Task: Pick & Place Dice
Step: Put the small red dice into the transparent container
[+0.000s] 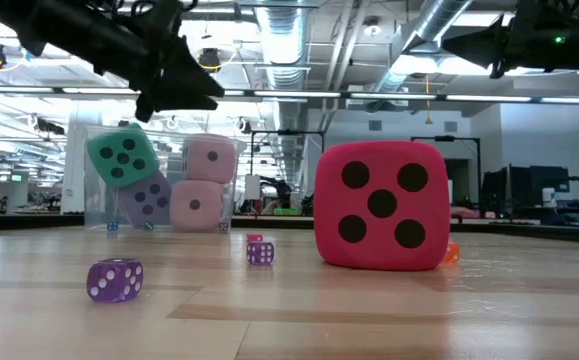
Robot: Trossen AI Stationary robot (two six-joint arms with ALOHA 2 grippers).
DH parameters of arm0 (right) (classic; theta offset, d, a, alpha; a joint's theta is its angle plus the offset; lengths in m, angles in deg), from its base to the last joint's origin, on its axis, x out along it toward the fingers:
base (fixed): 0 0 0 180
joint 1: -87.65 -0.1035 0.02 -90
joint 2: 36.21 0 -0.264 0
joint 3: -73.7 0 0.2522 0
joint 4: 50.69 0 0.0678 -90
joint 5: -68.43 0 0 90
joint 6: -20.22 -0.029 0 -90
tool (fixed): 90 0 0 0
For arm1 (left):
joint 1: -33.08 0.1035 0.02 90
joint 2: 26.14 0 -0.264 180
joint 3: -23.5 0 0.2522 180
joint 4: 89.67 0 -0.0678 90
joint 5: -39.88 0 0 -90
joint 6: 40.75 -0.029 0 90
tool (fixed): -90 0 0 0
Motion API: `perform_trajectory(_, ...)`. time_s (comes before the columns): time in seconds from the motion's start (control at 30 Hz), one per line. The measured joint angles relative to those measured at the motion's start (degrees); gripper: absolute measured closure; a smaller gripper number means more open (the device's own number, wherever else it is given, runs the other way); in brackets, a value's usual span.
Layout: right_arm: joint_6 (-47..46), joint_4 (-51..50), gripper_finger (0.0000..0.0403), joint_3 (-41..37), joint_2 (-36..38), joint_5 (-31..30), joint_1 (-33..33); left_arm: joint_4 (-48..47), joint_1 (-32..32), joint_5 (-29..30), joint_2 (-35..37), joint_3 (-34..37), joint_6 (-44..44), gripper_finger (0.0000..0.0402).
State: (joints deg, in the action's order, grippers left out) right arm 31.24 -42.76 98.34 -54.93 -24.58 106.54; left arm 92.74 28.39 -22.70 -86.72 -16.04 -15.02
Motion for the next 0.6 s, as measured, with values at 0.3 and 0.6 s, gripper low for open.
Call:
perform_trajectory(0.3,1.49,1.04,0.0403,0.00,-0.02,-0.02,0.00,16.32,-5.56,0.11,-11.41,0.68,-5.77,0.0284)
perform_trajectory(0.6,1.56,2.61,0.0403,0.00,0.00,0.00,0.00,17.42,-5.54,0.13,-13.32,0.68,-5.79,0.0283)
